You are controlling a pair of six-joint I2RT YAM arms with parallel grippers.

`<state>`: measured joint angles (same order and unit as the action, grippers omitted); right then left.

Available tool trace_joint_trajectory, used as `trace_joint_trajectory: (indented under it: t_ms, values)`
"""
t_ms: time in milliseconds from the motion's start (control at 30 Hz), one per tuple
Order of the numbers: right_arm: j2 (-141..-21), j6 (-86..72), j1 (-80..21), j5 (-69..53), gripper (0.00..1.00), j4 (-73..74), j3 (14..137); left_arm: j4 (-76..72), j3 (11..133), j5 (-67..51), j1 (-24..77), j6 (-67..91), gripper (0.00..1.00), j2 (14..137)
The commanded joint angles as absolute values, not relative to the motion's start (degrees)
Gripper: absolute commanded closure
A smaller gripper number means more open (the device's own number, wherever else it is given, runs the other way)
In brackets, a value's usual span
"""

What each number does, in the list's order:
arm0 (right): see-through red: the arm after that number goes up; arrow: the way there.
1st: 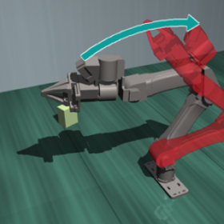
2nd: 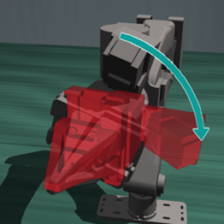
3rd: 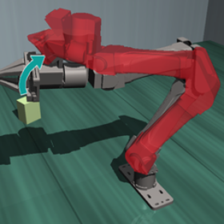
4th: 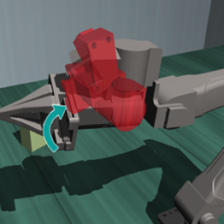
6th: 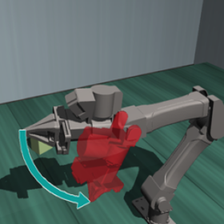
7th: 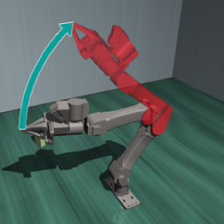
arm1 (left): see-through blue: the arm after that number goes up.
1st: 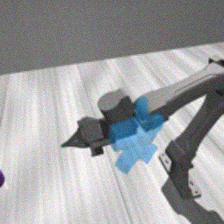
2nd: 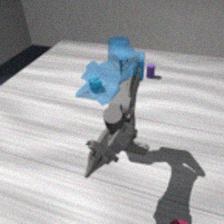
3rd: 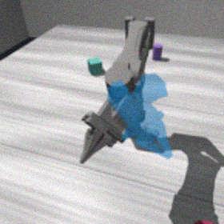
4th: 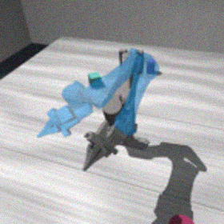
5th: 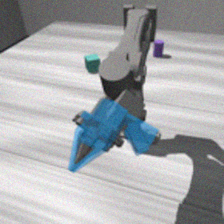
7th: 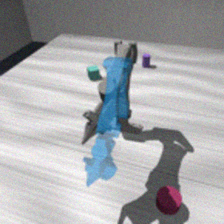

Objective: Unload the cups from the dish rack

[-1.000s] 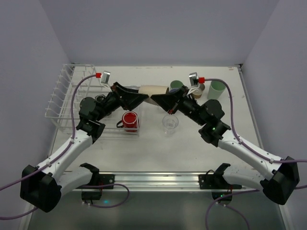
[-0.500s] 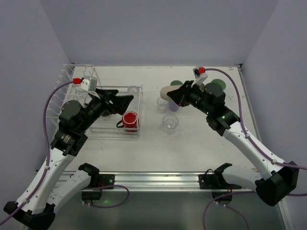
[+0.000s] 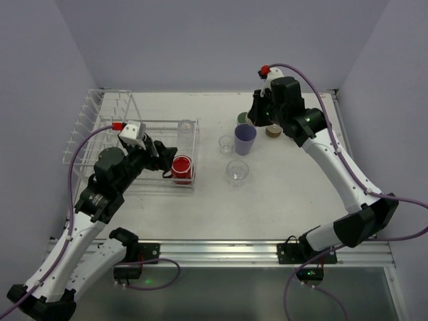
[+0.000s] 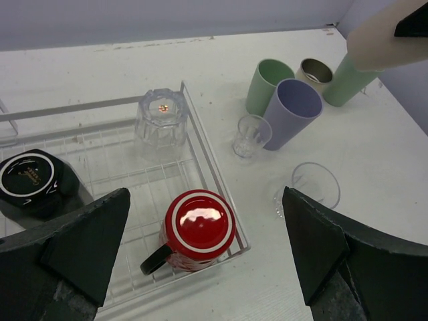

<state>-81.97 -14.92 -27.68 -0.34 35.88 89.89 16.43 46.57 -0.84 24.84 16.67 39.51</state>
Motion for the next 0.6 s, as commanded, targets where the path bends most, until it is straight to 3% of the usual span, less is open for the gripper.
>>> trace_joint_trajectory:
  t_ms: [0, 133, 567]
  values:
    - [-84.4, -9.8, -27.2, 8.5, 1.00, 46.6, 96.5, 16.4, 45.8, 0.4, 25.0, 14.3, 0.00, 38.6]
    - [-85.5, -9.8, -24.9, 13.5, 1.00, 49.1, 94.7, 16.3, 45.1, 0.5, 25.0, 14.4, 0.00, 37.9]
    - [-87.4, -14.1, -17.8, 4.3, 1.00, 36.7, 75.3, 16.2, 45.2, 0.3, 25.0, 14.3, 0.00, 40.3]
